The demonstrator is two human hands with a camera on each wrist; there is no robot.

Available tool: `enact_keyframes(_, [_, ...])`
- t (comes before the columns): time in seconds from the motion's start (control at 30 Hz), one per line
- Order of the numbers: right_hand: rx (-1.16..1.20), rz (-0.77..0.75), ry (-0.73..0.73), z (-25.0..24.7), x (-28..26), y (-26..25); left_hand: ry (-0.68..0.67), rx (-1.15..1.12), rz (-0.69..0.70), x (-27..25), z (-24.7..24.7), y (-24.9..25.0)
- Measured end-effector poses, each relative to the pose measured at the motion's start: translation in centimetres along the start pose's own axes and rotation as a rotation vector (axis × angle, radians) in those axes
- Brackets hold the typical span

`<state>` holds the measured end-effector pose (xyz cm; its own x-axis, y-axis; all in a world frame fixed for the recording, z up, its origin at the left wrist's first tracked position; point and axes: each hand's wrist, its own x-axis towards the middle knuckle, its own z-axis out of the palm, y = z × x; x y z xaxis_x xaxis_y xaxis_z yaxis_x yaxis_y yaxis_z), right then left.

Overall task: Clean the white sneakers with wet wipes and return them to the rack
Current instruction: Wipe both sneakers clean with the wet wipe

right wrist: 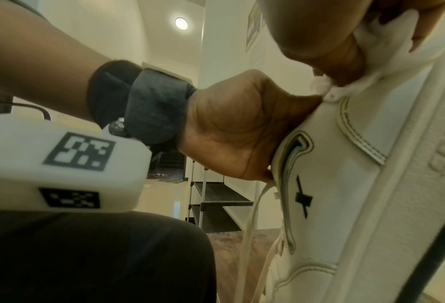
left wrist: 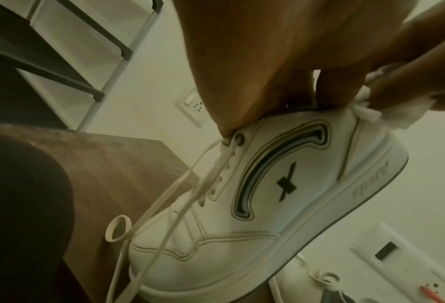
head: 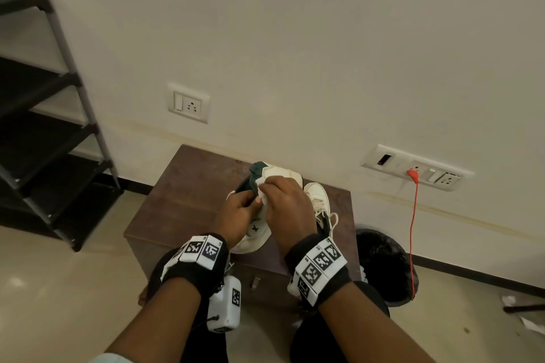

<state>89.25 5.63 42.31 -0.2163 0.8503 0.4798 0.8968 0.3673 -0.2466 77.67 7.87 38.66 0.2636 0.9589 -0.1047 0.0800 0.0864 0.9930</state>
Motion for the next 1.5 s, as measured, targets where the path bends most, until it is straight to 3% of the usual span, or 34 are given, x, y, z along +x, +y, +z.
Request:
enact_keyframes(0.17, [0.008, 0.055, 0.014, -0.7, -0.3, 0.5, -0.100, 0.207, 0.063, -0.3, 0.3, 0.2])
enact_keyframes(0.27, [0.026, 0.071, 0.003, -0.7, -0.4, 0.7, -0.050, 0.290, 0.107, 0.2, 0.7, -0.3])
enact_keyframes(0.4, [0.010, 0.003, -0.026, 0.0, -1.7, 0.5, 0.017, 0.226, 0.119, 0.5, 0.5, -0.3])
enact_keyframes(0.57, [-0.010, -0.057, -0.008, 0.2, -1.7, 0.3, -0.006, 0.057, 0.043, 0.0, -0.1, 0.6])
enact_keyframes(0.67, [-0.019, 0.058, -0.027, -0.1, 0.4, 1.5, -0.094, 0.006, -0.037, -0.9, 0.6, 0.2])
enact_keyframes(0.77, [0.022, 0.152, -0.064, -0.1, 1.6, 2.6, -0.100, -0.032, -0.067, -1.2, 1.4, -0.9])
enact_keyframes(1.0, [0.004, -0.029, -0.234, 1.7, -3.3, 0.9, -0.060, -0.208, -0.154, -0.2, 0.9, -2.5])
enact_keyframes(1.33, [-0.025, 0.148, -0.142, 6.6, 1.9, 5.2, -0.327, -0.433, -0.308, 6.1, -1.2, -6.2])
enact_keyframes(1.5, [0.031, 0.111, -0.230, 9.3, 1.2, 6.1, -0.345, -0.810, -0.362, 8.2, -1.3, -8.9])
